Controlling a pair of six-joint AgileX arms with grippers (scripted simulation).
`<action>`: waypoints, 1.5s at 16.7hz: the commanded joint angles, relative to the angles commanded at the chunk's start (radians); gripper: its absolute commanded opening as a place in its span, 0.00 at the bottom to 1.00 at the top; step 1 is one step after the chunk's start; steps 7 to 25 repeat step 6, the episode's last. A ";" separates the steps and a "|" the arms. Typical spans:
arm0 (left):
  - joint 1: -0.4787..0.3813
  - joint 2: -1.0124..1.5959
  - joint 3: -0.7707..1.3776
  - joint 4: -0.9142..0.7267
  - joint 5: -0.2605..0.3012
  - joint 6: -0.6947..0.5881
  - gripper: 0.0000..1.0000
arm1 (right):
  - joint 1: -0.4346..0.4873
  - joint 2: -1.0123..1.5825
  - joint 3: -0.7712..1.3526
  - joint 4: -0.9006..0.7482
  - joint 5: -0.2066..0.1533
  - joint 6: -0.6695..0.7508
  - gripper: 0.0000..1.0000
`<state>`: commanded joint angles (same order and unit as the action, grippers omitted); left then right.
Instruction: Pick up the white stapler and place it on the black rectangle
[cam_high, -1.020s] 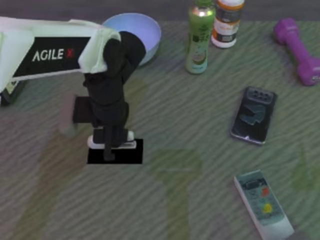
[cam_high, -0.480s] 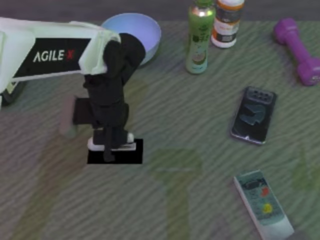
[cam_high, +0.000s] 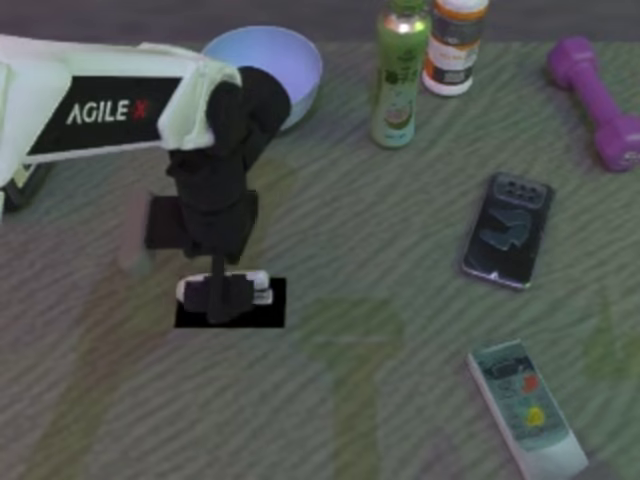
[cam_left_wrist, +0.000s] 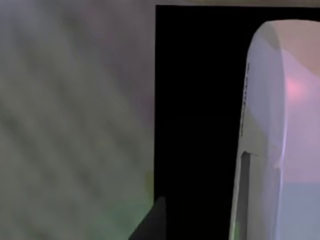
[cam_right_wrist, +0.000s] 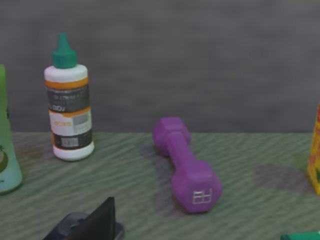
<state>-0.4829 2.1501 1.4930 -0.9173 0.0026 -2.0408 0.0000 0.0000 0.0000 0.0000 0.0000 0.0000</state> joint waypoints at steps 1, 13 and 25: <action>0.000 0.000 0.000 0.000 0.000 0.000 1.00 | 0.000 0.000 0.000 0.000 0.000 0.000 1.00; 0.000 0.000 0.000 0.000 0.000 0.000 1.00 | 0.000 0.000 0.000 0.000 0.000 0.000 1.00; 0.000 0.000 0.000 0.000 0.000 0.000 1.00 | 0.000 0.000 0.000 0.000 0.000 0.000 1.00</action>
